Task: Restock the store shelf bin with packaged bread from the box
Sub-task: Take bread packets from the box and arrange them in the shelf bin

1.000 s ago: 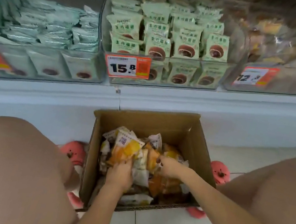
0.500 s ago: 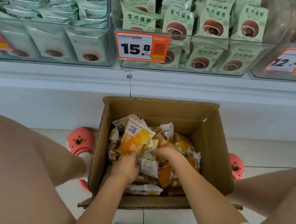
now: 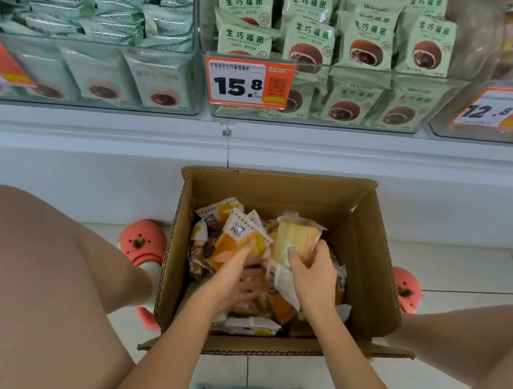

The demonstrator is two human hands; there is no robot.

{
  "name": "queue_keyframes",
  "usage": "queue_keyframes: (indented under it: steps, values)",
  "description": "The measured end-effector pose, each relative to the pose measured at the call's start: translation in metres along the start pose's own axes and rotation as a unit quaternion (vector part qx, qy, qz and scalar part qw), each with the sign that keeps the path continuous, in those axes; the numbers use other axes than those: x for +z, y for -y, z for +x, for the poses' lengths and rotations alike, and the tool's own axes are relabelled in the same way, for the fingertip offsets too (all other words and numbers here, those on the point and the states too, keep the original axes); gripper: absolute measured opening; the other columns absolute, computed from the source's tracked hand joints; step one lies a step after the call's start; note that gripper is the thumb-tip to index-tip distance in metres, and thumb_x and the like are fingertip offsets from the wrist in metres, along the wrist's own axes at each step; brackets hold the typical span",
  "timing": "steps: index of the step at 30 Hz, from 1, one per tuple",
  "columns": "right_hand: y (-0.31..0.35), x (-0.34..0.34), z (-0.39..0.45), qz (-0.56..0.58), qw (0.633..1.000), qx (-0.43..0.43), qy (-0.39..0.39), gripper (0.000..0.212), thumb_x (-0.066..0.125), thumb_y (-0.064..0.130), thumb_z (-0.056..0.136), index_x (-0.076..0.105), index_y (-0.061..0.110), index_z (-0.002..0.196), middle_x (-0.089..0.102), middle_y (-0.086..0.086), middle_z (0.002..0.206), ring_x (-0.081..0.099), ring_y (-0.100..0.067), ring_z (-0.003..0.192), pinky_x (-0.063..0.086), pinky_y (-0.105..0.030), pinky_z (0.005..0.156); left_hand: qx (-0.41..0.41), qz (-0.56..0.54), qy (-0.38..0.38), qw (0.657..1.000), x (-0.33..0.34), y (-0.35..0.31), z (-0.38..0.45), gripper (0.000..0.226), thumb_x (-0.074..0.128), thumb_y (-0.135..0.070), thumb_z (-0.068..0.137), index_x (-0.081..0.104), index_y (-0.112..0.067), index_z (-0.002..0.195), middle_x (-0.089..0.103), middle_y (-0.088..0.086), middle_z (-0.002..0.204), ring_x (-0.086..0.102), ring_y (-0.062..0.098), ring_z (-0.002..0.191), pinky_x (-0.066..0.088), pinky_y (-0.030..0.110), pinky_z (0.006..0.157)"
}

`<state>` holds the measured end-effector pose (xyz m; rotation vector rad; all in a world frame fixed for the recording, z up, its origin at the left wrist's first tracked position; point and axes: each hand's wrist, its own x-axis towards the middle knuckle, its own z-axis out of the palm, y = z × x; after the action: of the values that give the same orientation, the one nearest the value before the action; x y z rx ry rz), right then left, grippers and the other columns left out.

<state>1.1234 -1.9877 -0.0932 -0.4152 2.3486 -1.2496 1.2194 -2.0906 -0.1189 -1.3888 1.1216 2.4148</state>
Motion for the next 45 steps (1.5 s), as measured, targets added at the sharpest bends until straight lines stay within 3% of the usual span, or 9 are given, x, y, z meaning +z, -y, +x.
queue_keyframes:
  steps: [5,10,16,24,30,35,38,41,45]
  values:
    - [0.019,0.003,-0.043,-0.022,0.964,-0.156,0.215,0.049,0.061,0.048,0.085,0.046,0.035,0.13,0.048,0.021,0.128,0.048,0.005,0.115,0.042,-0.016,0.094,0.099,-0.274,0.058,0.955,0.009,-0.017,-0.018,0.058,0.036,-0.056,0.094,0.067,-0.009,0.106,0.07,0.017,0.101,0.062,0.031,0.096,0.048,0.046,0.088]
    - [0.015,-0.007,-0.035,0.074,0.983,-0.14,0.097,0.033,0.06,0.034,0.09,0.052,0.035,0.121,0.053,0.023,0.119,0.053,0.003,0.11,0.049,-0.022,0.09,0.147,-0.331,0.152,0.92,0.002,-0.019,-0.028,0.066,0.031,-0.057,0.091,0.071,-0.009,0.111,0.064,0.021,0.118,0.058,0.037,0.11,0.039,0.051,0.1]
    - [0.012,-0.021,-0.024,0.045,0.984,-0.123,0.118,0.044,0.067,0.036,0.085,0.047,0.034,0.123,0.054,0.016,0.113,0.055,0.0,0.103,0.049,-0.02,0.083,0.123,-0.314,0.233,0.912,0.01,-0.015,-0.029,0.07,0.029,-0.062,0.091,0.048,-0.015,0.139,0.053,0.021,0.134,0.055,0.039,0.117,0.042,0.055,0.099]
    - [0.022,-0.045,-0.02,0.101,0.983,-0.074,0.133,0.019,0.066,0.025,0.087,0.057,0.026,0.104,0.065,0.003,0.102,0.064,-0.013,0.094,0.055,-0.031,0.081,0.11,-0.268,0.212,0.933,0.008,-0.039,-0.053,0.089,0.047,-0.075,0.071,0.053,-0.01,0.133,0.051,0.022,0.136,0.049,0.04,0.125,0.029,0.056,0.108]
    - [0.053,-0.086,0.007,0.015,0.982,-0.123,0.14,0.02,0.074,0.027,0.08,0.065,0.033,0.097,0.064,0.014,0.1,0.06,-0.003,0.095,0.047,-0.018,0.076,0.172,0.061,0.161,0.97,0.012,-0.072,-0.073,0.035,0.063,-0.018,0.082,0.059,-0.012,0.116,0.071,0.009,0.102,0.068,0.021,0.092,0.058,0.04,0.082]
    - [0.114,-0.117,0.037,-0.098,0.951,-0.17,0.24,0.04,0.078,0.034,0.075,0.065,0.03,0.112,0.061,0.018,0.111,0.055,0.001,0.107,0.041,-0.023,0.094,0.261,0.122,0.181,0.94,0.025,-0.113,-0.102,0.035,0.064,-0.012,0.084,0.059,-0.007,0.119,0.068,0.016,0.108,0.067,0.027,0.096,0.057,0.043,0.084]
    - [0.162,-0.144,0.041,-0.102,0.937,-0.224,0.246,0.029,0.079,0.028,0.072,0.065,0.03,0.098,0.066,0.015,0.099,0.059,0.007,0.095,0.044,-0.024,0.09,0.329,0.164,0.116,0.923,0.045,-0.154,-0.13,0.033,0.069,-0.019,0.078,0.065,-0.011,0.109,0.071,0.01,0.101,0.069,0.021,0.091,0.058,0.037,0.077]
    - [0.222,-0.188,0.039,-0.089,0.935,-0.294,0.176,0.029,0.078,0.035,0.067,0.066,0.027,0.093,0.067,0.012,0.094,0.061,0.004,0.091,0.045,-0.022,0.087,0.424,0.169,0.047,0.888,0.068,-0.206,-0.168,0.018,0.062,-0.026,0.085,0.073,-0.016,0.096,0.074,0.0,0.095,0.069,0.017,0.088,0.06,0.032,0.068]
    - [0.315,-0.246,0.04,-0.015,0.893,-0.45,0.008,0.023,0.075,0.042,0.061,0.061,0.041,0.079,0.059,0.021,0.072,0.055,0.008,0.071,0.045,-0.016,0.071,0.593,0.101,-0.052,0.797,0.108,-0.269,-0.207,0.044,0.041,-0.041,0.096,0.072,-0.01,0.093,0.074,0.004,0.089,0.07,0.023,0.082,0.057,0.031,0.069]
